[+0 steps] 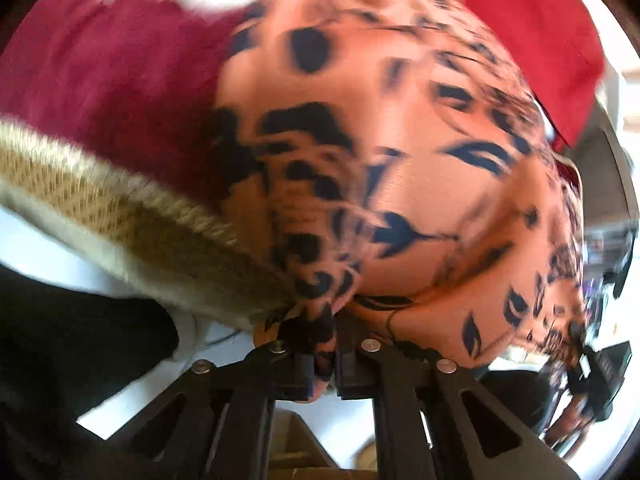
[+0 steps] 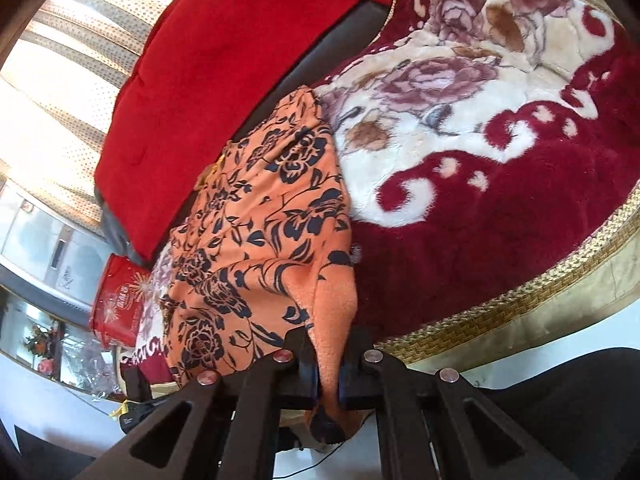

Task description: Fold small clothes

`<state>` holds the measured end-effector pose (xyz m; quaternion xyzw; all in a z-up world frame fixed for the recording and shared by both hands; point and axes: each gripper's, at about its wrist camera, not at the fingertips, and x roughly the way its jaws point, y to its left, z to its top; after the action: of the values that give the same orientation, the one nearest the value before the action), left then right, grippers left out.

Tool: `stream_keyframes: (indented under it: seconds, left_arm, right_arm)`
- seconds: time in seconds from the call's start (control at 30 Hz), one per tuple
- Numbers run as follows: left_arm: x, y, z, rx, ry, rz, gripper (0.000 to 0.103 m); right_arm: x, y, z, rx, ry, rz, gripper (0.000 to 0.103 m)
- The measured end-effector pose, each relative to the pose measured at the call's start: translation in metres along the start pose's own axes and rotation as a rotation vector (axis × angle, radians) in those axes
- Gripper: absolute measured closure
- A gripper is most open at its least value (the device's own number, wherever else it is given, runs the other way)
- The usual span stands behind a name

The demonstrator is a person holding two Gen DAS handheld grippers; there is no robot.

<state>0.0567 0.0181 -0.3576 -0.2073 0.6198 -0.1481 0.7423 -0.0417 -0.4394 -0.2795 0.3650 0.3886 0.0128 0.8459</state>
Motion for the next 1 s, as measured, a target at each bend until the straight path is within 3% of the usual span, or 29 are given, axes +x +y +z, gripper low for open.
stream_keyframes:
  seconds: [0.07, 0.23, 0.33, 0.43, 0.6, 0.8, 0.9, 1.0]
  left_arm:
    - [-0.016, -0.009, 0.001, 0.027, -0.007, -0.049, 0.097]
    - [-0.094, -0.029, 0.043, 0.025, -0.106, -0.297, 0.097]
    - [-0.135, -0.05, 0.09, 0.065, -0.178, -0.34, 0.097]
    - [-0.149, -0.071, 0.149, 0.089, -0.233, -0.348, 0.097]
    - [-0.125, -0.081, 0.246, 0.074, -0.25, -0.271, 0.097]
    - [-0.037, -0.069, 0.329, -0.049, -0.243, -0.16, 0.096]
    - [-0.015, -0.044, 0.336, -0.126, -0.242, -0.222, 0.096]
    - [-0.032, -0.024, 0.33, -0.17, -0.334, -0.374, 0.095]
  right_arm:
    - [-0.013, -0.002, 0.002, -0.001, -0.007, 0.028, 0.097]
    - [-0.036, 0.01, 0.027, 0.027, -0.049, 0.17, 0.097]
    - [-0.043, 0.028, 0.063, 0.021, -0.094, 0.24, 0.097]
    - [-0.036, 0.048, 0.106, -0.001, -0.137, 0.275, 0.097]
    - [0.026, 0.076, 0.199, -0.001, -0.174, 0.261, 0.097]
    - [0.149, 0.065, 0.267, 0.148, -0.168, 0.252, 0.093]
    - [0.201, 0.036, 0.281, 0.289, -0.122, 0.241, 0.093]
    - [0.213, 0.02, 0.279, 0.334, -0.081, 0.245, 0.092]
